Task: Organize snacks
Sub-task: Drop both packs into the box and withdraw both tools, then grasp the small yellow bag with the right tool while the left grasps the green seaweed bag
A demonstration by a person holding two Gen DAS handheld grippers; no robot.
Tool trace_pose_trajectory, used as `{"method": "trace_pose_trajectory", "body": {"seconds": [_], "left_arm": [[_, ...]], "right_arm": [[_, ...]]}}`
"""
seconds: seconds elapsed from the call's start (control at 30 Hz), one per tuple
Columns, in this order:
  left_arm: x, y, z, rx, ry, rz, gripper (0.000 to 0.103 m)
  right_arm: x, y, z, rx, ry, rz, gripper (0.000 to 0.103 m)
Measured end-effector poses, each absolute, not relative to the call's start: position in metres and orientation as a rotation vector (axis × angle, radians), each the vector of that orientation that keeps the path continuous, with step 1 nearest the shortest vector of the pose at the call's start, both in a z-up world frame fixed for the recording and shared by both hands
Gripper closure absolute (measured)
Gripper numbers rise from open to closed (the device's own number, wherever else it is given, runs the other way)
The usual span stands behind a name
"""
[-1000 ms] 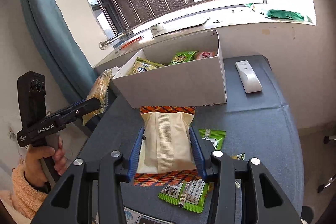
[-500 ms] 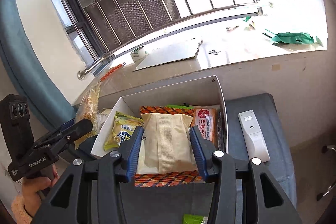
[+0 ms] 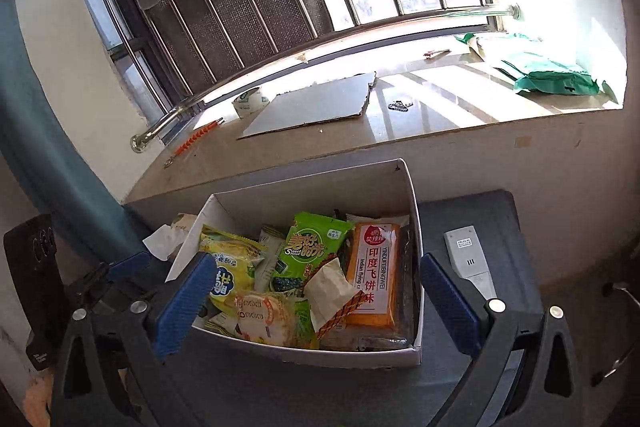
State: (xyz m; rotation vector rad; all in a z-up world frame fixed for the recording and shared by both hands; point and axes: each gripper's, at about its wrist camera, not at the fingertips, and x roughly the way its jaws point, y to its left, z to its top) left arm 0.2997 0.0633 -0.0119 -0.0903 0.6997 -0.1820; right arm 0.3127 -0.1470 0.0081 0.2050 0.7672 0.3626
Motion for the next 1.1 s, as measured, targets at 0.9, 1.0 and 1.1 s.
{"method": "trace_pose_trajectory", "body": {"seconds": [0.9,1.0,1.1], "left_arm": [[0.057,0.011,-0.045,-0.150,0.547,-0.239,0.000],[0.050,0.003,-0.054,-0.140,0.564,-0.252,0.000],[0.051,-0.001,-0.058,-0.139,0.580,-0.254,0.000]], "right_arm": [[0.071,-0.233,-0.087,0.214,0.795,0.331,0.000],[0.056,-0.236,-0.113,0.203,0.863,0.324,0.000],[0.057,-0.236,-0.121,0.203,0.879,0.300,0.000]]}}
